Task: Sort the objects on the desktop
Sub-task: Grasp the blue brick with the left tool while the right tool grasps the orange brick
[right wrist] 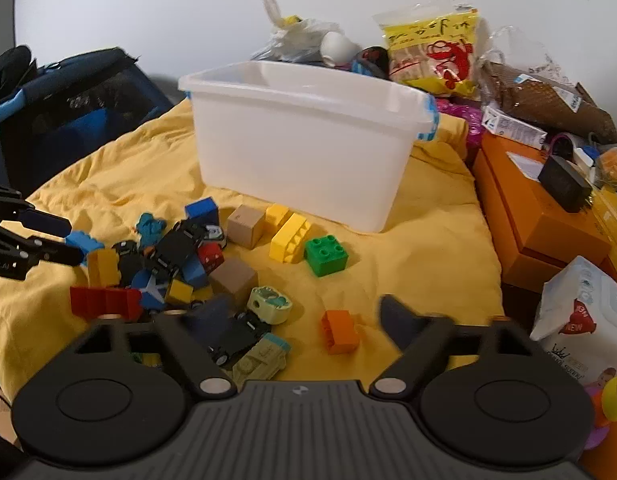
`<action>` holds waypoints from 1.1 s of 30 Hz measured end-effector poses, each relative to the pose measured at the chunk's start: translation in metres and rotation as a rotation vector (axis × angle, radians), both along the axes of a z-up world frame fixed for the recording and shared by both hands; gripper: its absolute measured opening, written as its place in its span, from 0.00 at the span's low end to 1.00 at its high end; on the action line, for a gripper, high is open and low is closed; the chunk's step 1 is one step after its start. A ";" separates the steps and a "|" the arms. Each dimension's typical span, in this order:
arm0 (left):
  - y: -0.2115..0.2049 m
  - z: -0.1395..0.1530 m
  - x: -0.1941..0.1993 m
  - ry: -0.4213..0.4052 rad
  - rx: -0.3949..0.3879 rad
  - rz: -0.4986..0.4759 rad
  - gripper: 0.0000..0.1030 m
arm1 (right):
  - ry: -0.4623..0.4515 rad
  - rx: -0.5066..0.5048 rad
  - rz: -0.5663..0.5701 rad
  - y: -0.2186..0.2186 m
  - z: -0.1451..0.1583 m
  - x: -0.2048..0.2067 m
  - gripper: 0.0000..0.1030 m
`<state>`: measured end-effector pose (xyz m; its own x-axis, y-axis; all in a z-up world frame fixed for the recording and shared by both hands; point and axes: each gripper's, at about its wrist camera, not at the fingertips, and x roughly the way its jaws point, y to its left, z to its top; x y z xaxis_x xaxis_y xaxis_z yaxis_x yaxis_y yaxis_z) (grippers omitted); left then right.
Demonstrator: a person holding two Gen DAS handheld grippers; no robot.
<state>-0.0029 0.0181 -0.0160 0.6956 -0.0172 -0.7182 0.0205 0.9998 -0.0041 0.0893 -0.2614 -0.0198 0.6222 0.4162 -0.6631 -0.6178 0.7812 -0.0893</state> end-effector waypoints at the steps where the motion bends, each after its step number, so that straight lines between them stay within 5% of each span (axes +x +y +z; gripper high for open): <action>1: 0.001 -0.002 0.000 0.001 0.004 0.008 0.29 | -0.001 -0.008 -0.004 -0.001 -0.001 0.001 0.52; 3: 0.004 -0.005 0.001 0.004 0.009 0.026 0.31 | 0.004 -0.017 -0.018 -0.003 -0.003 0.004 0.41; 5: 0.007 -0.006 0.000 0.004 0.002 0.053 0.49 | 0.019 -0.014 -0.031 -0.006 -0.006 0.007 0.40; 6: 0.007 -0.005 0.001 -0.005 -0.007 0.058 0.50 | 0.022 -0.011 -0.039 -0.008 -0.007 0.009 0.41; 8: 0.006 -0.002 0.002 -0.022 -0.021 0.052 0.58 | 0.023 -0.011 -0.051 -0.010 -0.009 0.011 0.65; 11: 0.001 -0.001 0.005 -0.029 -0.003 0.043 0.69 | 0.020 -0.005 -0.052 -0.012 -0.009 0.013 0.76; 24: 0.014 -0.022 0.022 0.027 -0.014 0.068 0.70 | 0.023 -0.008 -0.053 -0.008 -0.015 0.019 0.74; 33: 0.014 -0.012 0.020 0.009 -0.046 0.062 0.67 | 0.056 -0.041 -0.041 -0.006 -0.027 0.027 0.58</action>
<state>0.0168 0.0326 -0.0280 0.6900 -0.0073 -0.7238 -0.0415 0.9979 -0.0496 0.1161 -0.2678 -0.0469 0.5991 0.3634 -0.7134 -0.5906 0.8022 -0.0874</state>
